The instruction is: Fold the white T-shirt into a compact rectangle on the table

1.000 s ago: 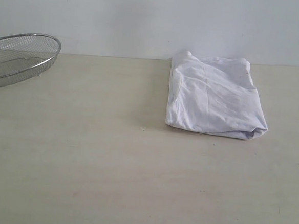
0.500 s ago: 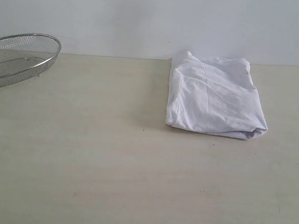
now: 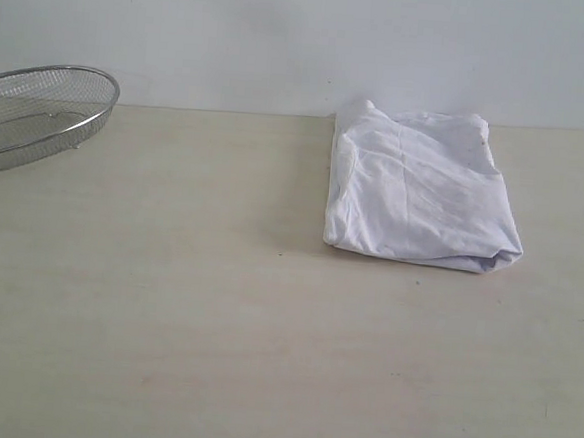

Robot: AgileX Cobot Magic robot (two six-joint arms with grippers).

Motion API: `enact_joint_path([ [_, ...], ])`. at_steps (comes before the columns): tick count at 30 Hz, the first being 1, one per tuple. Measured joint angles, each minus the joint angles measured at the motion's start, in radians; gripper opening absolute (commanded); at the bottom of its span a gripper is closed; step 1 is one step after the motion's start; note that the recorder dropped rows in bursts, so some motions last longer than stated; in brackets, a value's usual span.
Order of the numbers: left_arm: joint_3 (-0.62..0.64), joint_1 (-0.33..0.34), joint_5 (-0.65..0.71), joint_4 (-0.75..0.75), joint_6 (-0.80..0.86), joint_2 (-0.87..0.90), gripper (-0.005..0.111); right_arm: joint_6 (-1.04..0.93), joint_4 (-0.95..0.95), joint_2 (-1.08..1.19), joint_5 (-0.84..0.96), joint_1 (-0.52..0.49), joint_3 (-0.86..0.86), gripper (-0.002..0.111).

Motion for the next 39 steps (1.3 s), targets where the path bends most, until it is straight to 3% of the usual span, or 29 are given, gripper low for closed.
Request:
enact_joint_path([
  [7,0.106,0.002,0.023,0.0,-0.011,-0.03,0.005,0.0,0.0,0.0,0.0,0.0,0.0,0.0],
  [15,0.202,0.002,0.066,-0.169,-0.036,-0.069,0.005,0.0,0.0,0.0,0.0,0.0,0.0,0.0],
  [21,0.202,0.002,0.135,-0.175,-0.27,-0.151,0.005,0.0,0.0,0.0,0.0,0.0,0.0,0.0],
  [25,0.202,0.002,0.151,0.03,-0.45,-0.18,0.005,0.0,0.0,0.0,0.0,0.0,0.0,0.0],
  [32,0.202,0.013,0.151,0.526,-0.5,-0.184,0.005,0.0,0.0,-0.001,0.0,0.0,0.0,0.0],
  [39,0.202,0.013,0.229,0.535,-0.553,-0.184,0.005,0.0,0.0,-0.001,0.0,0.0,0.0,0.0],
])
